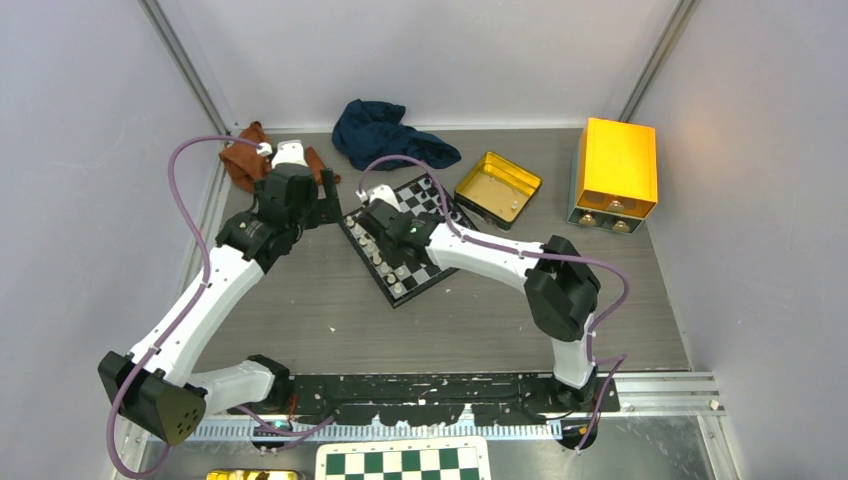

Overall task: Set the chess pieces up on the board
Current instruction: Place the chess piece on the chessboard, then pick up the chess piece from the storage box.

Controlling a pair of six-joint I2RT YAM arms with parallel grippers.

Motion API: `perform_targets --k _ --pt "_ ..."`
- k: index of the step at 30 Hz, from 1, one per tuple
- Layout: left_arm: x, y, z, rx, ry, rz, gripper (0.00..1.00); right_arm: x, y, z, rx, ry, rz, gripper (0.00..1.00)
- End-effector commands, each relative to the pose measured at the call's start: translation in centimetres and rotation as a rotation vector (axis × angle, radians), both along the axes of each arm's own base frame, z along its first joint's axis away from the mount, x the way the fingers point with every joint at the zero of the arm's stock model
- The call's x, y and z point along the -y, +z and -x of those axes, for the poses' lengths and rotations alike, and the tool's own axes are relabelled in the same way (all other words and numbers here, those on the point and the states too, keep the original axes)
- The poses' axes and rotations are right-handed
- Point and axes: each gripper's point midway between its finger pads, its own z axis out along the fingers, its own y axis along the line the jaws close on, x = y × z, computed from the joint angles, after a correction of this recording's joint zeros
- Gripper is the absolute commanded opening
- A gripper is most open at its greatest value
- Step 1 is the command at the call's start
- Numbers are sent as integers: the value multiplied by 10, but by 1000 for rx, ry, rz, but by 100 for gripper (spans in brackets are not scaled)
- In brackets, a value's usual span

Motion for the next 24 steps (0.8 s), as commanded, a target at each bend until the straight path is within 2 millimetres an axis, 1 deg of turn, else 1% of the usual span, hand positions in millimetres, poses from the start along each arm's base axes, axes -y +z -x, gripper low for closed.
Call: perform_targets --k 1,4,6,8,10,12,14,17,21,24 --pt "4 27 -8 87 13 46 100 12 79 -35 155 -76 -87 33" --pt "5 26 -9 85 13 51 100 38 91 -66 175 -167 -87 34" --pt "5 25 -9 83 13 50 100 64 93 -93 186 -248 -79 36" --pt "5 25 -10 81 13 48 100 87 94 -114 195 -313 -70 40" --pt "6 26 -11 79 12 45 100 112 93 -133 201 -381 -60 43" --pt "5 26 -13 76 13 39 100 136 88 -149 192 -445 -63 44" --pt "6 25 -14 70 13 34 100 158 82 -164 187 -501 -63 48" --pt "5 25 -16 67 15 27 100 187 68 -181 168 -569 -44 48" --pt "6 24 -17 62 16 20 100 220 44 -197 127 -640 -19 48" --pt "5 23 -18 60 18 17 100 240 30 -204 107 -688 -10 48"
